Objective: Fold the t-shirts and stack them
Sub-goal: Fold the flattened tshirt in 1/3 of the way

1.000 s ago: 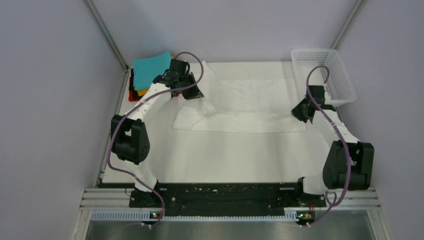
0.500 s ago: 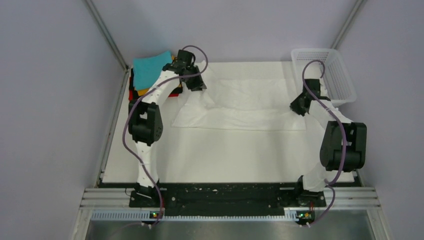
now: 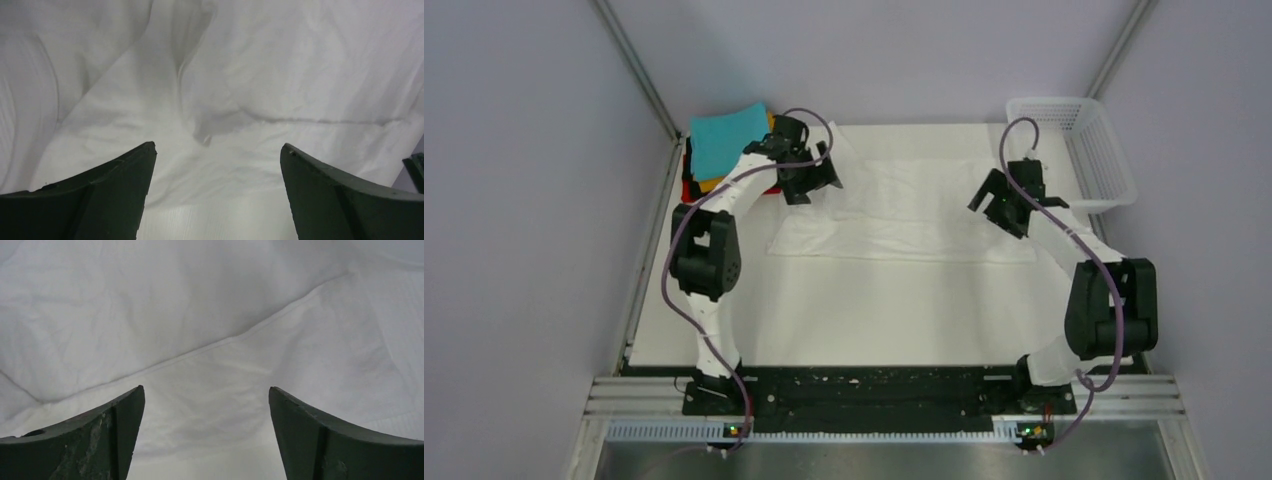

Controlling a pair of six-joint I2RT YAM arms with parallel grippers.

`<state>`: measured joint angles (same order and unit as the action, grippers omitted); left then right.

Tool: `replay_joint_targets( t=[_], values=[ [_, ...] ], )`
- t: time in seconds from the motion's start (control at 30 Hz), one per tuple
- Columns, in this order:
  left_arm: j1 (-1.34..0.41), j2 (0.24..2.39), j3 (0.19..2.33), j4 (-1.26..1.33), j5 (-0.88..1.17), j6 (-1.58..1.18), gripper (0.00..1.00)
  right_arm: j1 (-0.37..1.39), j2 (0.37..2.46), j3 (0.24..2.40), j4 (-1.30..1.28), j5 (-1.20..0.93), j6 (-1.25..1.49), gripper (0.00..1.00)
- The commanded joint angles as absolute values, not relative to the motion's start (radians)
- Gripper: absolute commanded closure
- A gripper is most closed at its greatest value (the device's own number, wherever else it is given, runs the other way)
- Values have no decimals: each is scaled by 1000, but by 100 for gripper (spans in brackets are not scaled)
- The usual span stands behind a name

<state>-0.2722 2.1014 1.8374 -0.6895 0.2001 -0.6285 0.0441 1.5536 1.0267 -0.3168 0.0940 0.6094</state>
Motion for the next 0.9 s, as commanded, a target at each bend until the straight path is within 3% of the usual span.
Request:
replay_joint_targets(
  t=[0.0,0.23,0.4,0.63,0.87],
  values=[
    [-268,1881,1514,-475,217,-618,1,131,1519,973,-262,32,522,4],
    [-228,1899,1354,-337,279,-662,1,181,1677,996,-190,-3,474,1],
    [-227,1838,1191,-279,261,-694,1,194,1681,925,-193,28,472,1],
    [-240,1594,828,-247,230,-791,1,196,1507,702,-280,6,504,2],
    [-335,1178,519,-446,73,-954,1,252,1201,519,-504,-33,599,2]
  ],
)
